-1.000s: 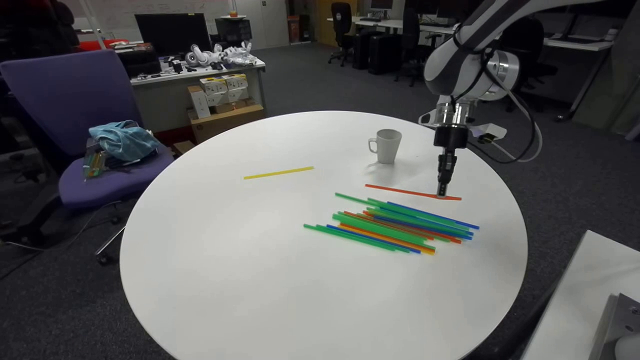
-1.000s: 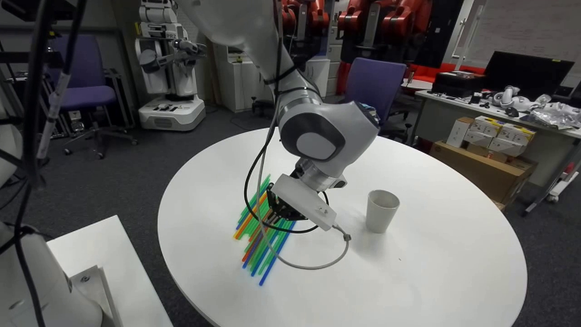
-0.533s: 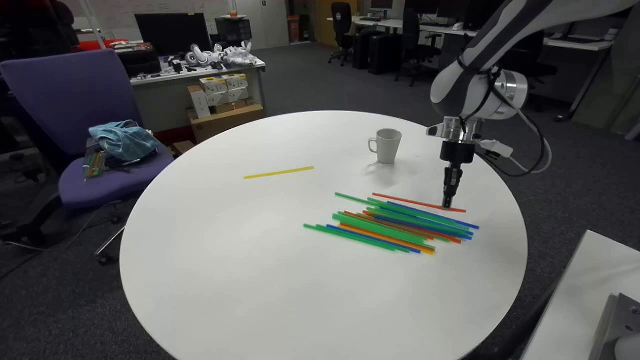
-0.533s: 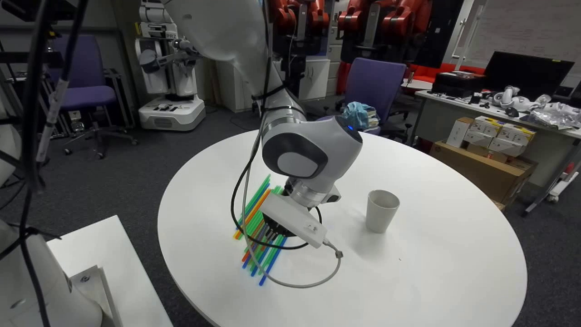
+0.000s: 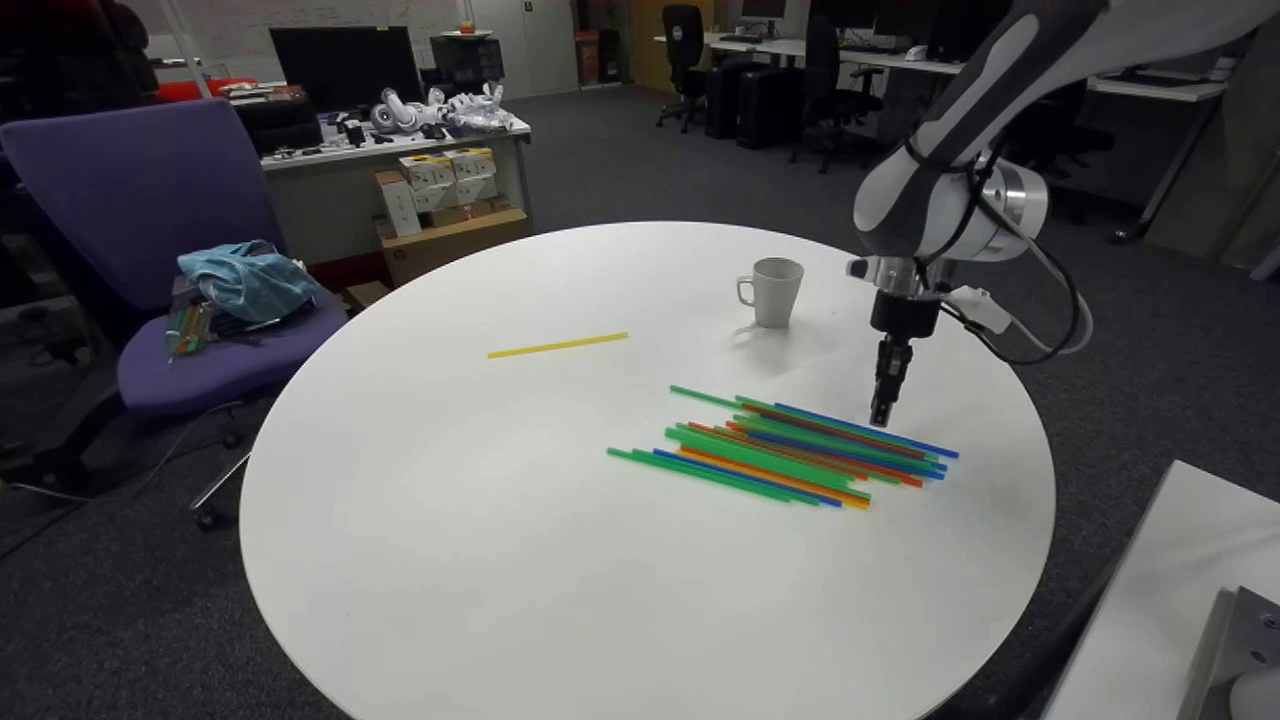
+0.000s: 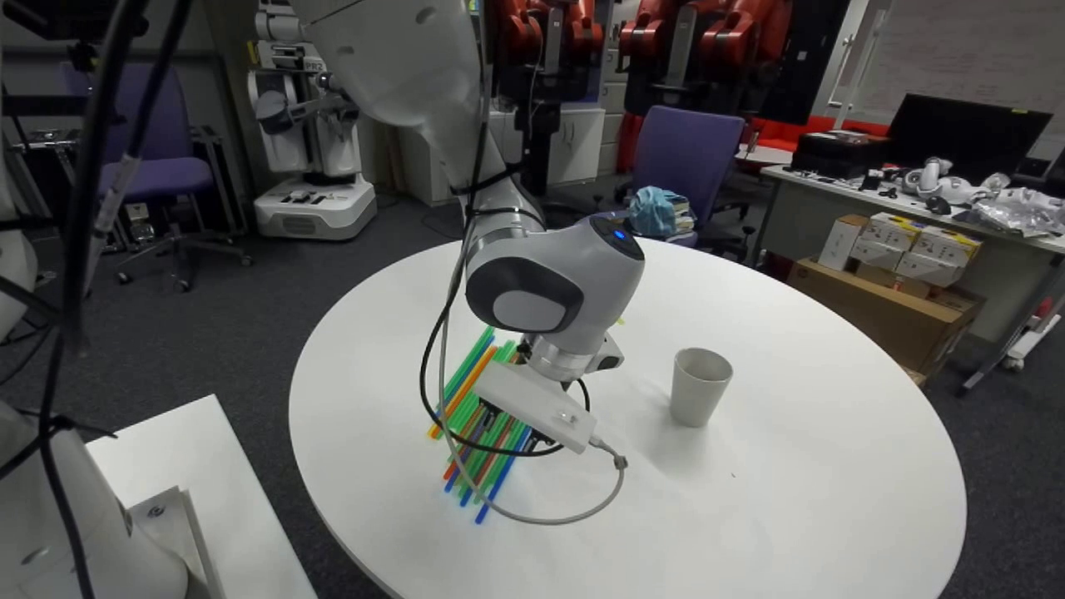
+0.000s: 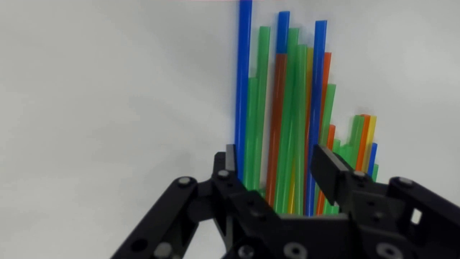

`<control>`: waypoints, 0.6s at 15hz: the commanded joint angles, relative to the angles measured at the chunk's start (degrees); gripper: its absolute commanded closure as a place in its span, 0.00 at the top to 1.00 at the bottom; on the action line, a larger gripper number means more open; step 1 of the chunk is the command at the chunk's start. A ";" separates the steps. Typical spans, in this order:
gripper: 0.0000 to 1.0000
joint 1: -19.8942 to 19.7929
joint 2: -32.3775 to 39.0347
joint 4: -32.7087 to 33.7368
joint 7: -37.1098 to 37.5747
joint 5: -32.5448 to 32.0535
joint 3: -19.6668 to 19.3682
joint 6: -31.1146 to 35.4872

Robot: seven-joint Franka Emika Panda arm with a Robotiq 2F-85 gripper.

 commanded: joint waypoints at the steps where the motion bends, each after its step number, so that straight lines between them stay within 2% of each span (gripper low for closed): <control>1: 0.92 -0.18 -0.95 0.02 0.37 3.02 2.35 5.55; 2: 0.99 -0.58 -0.79 0.53 -0.59 5.43 3.91 8.22; 5: 1.00 -1.12 2.33 5.83 -0.43 13.45 9.06 13.02; 6: 1.00 -0.86 3.38 8.15 1.17 15.30 10.19 12.80; 8: 1.00 -0.23 5.72 14.38 6.29 19.08 11.45 8.22; 9: 1.00 0.84 7.32 17.36 9.72 19.88 11.37 8.62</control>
